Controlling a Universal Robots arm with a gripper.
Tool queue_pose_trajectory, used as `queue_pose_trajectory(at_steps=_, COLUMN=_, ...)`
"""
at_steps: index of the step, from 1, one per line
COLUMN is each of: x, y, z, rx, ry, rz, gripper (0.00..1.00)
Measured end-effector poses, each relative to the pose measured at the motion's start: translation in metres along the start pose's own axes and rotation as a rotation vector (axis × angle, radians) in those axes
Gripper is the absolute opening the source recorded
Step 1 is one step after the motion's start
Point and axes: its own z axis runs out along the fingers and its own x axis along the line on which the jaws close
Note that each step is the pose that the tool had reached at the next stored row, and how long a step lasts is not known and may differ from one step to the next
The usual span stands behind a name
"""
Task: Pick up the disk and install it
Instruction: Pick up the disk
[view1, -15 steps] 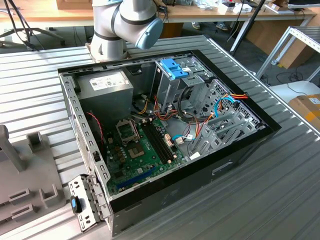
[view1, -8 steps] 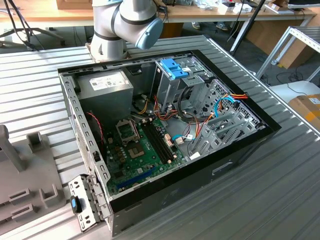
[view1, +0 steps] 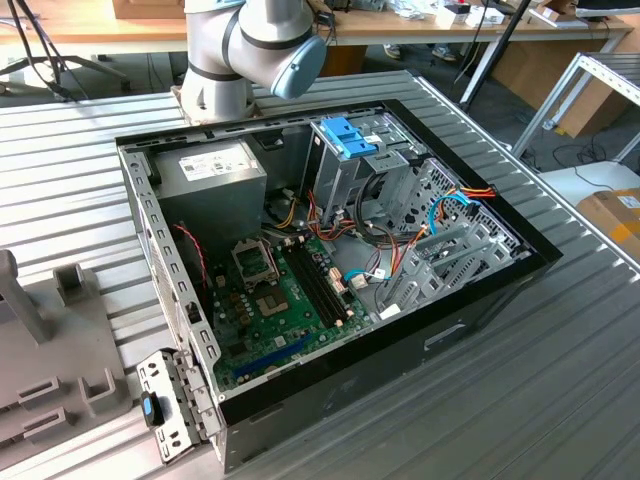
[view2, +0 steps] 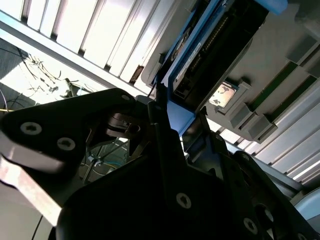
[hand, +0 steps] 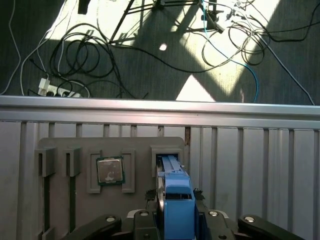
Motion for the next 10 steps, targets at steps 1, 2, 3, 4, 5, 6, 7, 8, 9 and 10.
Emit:
queue_pose_trajectory(at_steps=1, x=0.0, y=0.0, z=0.0, rx=0.0001, ry=0.0, rz=0.001, gripper=0.37)
queue_pose_trajectory(at_steps=2, x=0.0, y=0.0, z=0.0, rx=0.0002, ry=-0.0001, rz=0.004, gripper=0.37)
queue_pose_trajectory(at_steps=3, x=0.0, y=0.0, z=0.0, rx=0.0003, ry=0.0, rz=0.008, gripper=0.37)
queue_pose_trajectory(at_steps=4, x=0.0, y=0.0, z=0.0, rx=0.0005, ry=0.0, rz=0.013, gripper=0.37)
queue_pose_trajectory(at_steps=5, x=0.0, y=0.0, z=0.0, rx=0.0005, ry=0.0, rz=0.014, gripper=0.37)
queue_pose_trajectory(at_steps=6, x=0.0, y=0.0, z=0.0, rx=0.0005, ry=0.0, rz=0.014, gripper=0.37)
queue_pose_trajectory(at_steps=7, x=0.0, y=0.0, z=0.0, rx=0.0005, ry=0.0, rz=0.014, gripper=0.37)
queue_pose_trajectory(at_steps=8, x=0.0, y=0.0, z=0.0, rx=0.0005, ry=0.0, rz=0.014, gripper=0.37)
queue_pose_trajectory(at_steps=9, x=0.0, y=0.0, z=0.0, rx=0.0005, ry=0.0, rz=0.014, gripper=0.37)
queue_pose_trajectory(at_steps=10, x=0.0, y=0.0, z=0.0, rx=0.0005, ry=0.0, rz=0.014, gripper=0.37)
